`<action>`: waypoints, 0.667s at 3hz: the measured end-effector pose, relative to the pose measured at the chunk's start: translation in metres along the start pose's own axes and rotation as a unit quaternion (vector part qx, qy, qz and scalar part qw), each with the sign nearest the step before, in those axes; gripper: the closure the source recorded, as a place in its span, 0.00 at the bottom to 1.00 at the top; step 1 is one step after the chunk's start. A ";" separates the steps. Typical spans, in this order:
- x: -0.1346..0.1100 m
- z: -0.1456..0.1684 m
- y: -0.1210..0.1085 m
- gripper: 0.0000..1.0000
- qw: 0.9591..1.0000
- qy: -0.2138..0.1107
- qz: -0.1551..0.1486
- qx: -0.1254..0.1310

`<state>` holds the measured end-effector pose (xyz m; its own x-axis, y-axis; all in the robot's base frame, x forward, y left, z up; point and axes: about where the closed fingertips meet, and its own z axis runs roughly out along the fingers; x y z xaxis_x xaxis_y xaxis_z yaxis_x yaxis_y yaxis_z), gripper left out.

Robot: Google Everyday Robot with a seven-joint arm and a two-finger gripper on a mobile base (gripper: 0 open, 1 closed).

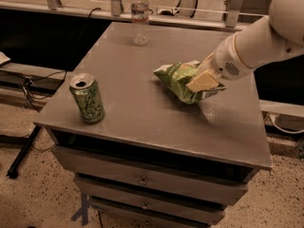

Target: Move green jalapeno chip bag near green can

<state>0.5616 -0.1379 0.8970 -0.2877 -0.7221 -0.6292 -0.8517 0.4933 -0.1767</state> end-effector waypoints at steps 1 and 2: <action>-0.022 0.024 0.030 1.00 0.999 -0.024 -0.008 -0.033; -0.051 0.043 0.057 1.00 0.997 -0.054 -0.018 -0.061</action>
Offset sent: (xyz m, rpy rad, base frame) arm -0.0226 0.1383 -0.0128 0.1941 0.0196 0.1963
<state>0.5468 -0.0522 0.8863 -0.2132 -0.6778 -0.7037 -0.9091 0.4015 -0.1113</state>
